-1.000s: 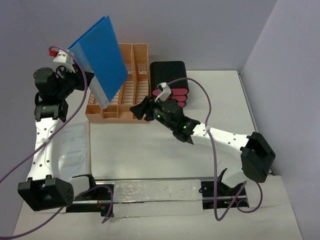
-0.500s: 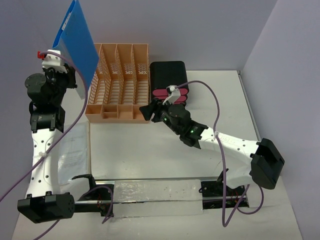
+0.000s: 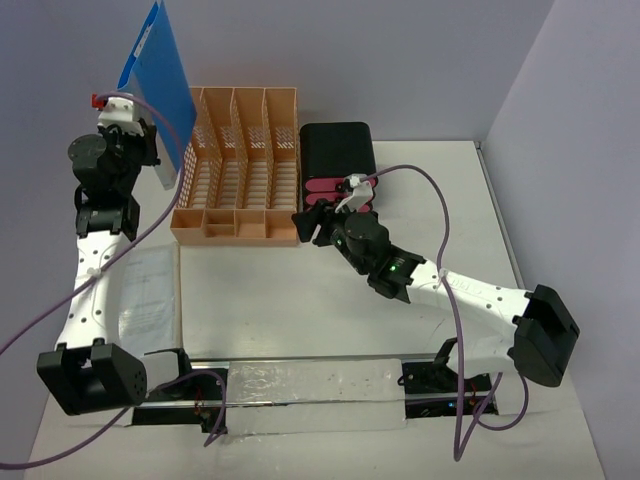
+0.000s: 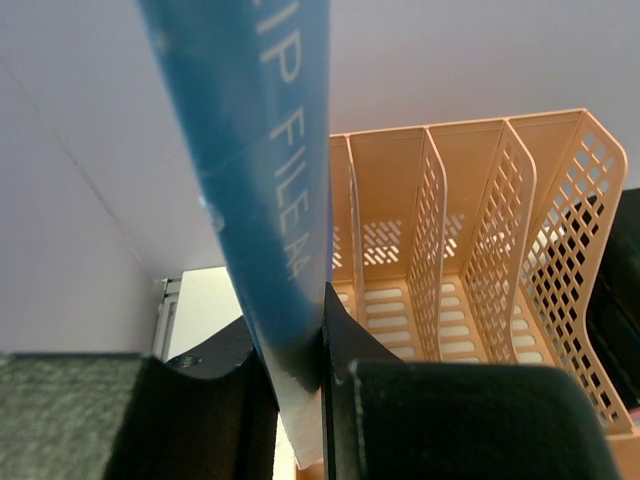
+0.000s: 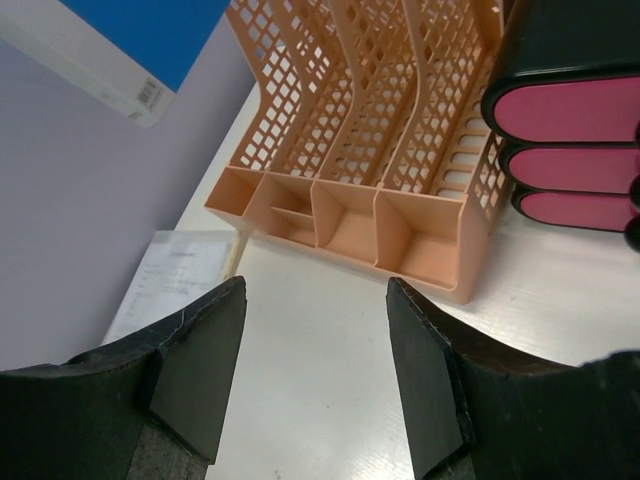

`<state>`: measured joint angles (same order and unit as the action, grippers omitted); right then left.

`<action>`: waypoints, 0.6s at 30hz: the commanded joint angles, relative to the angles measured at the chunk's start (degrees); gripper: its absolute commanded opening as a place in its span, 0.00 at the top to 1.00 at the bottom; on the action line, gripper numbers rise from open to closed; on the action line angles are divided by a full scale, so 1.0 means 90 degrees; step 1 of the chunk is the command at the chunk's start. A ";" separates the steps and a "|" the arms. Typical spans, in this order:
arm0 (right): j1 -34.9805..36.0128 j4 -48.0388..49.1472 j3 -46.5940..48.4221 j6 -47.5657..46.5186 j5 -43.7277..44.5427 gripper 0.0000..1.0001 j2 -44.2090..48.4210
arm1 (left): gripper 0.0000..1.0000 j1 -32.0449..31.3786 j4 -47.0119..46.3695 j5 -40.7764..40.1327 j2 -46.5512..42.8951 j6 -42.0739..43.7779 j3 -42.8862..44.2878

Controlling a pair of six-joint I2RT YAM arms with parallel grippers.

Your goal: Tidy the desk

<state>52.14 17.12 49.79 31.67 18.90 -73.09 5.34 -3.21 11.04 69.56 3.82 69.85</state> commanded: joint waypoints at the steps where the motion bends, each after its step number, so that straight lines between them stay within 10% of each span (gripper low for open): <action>1: 0.0017 -0.0071 -0.0119 -0.0208 0.0457 0.34 0.0379 | 1.00 -0.0008 -0.1539 0.0290 0.0218 -0.0238 -0.0178; 18: 0.0003 -0.0169 -0.0317 -0.0321 0.0981 0.32 0.0641 | 1.00 -0.0022 -0.5053 0.0140 0.0899 -0.0533 -0.2323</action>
<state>52.14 14.97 47.11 29.94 25.44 -68.97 5.34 -32.34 12.33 78.35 -1.29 50.38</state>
